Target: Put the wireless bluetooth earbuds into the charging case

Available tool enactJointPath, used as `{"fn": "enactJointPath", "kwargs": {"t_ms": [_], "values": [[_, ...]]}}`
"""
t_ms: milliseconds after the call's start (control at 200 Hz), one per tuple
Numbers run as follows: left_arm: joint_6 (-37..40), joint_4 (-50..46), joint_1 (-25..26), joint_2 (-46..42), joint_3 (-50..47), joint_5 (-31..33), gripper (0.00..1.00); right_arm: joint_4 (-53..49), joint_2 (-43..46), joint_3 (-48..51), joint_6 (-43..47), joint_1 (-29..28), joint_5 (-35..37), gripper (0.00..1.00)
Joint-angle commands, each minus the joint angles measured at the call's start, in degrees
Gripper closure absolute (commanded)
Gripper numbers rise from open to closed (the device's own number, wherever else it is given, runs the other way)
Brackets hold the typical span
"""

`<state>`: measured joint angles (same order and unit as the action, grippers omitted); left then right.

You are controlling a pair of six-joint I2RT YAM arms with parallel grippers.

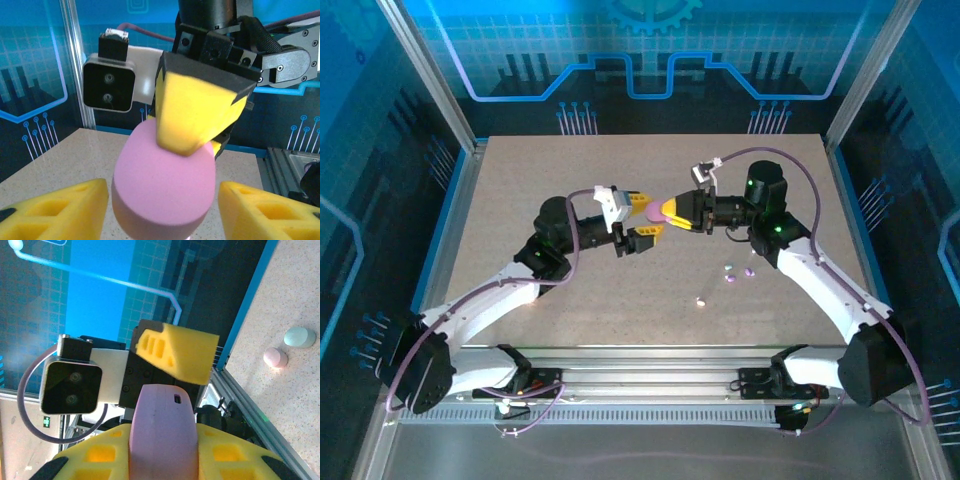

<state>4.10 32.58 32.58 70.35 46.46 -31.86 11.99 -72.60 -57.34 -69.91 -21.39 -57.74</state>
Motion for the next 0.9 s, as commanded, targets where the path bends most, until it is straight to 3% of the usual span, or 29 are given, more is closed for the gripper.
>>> {"fn": "enactJointPath", "kwargs": {"t_ms": [0, 150, 415, 480, 630, 750, 895], "values": [[-0.8, 3.2, 0.5, 0.2, 2.3, -2.1, 0.41, 1.1, -0.5, -1.8, -0.1, -0.7, -1.2, 0.83], [-0.8, 3.0, 0.5, 0.1, 2.0, -1.9, 0.45, 1.1, -0.4, -1.7, 0.0, -0.7, -1.1, 0.83], [3.0, -4.0, 0.5, 0.2, 4.0, -2.9, 0.61, 0.9, 0.3, -2.2, 0.1, -1.0, -1.2, 0.78], [4.1, -6.2, 0.5, -0.2, 4.5, -3.1, 0.63, -5.5, 0.8, -3.5, 4.2, -0.9, -0.6, 0.71], [8.0, -15.0, 0.5, -1.0, 7.1, -4.5, 0.65, -32.3, 1.1, -10.9, 22.5, 0.1, 4.1, 0.59], [10.0, -19.7, 0.5, -1.2, 8.9, -5.0, 0.65, -35.9, 0.8, -11.5, 25.9, 0.6, 2.1, 0.53], [10.9, -21.5, 0.4, -1.0, 10.0, -4.9, 0.65, -39.1, 1.2, -11.7, 28.5, 1.4, 1.7, 0.56]]}}
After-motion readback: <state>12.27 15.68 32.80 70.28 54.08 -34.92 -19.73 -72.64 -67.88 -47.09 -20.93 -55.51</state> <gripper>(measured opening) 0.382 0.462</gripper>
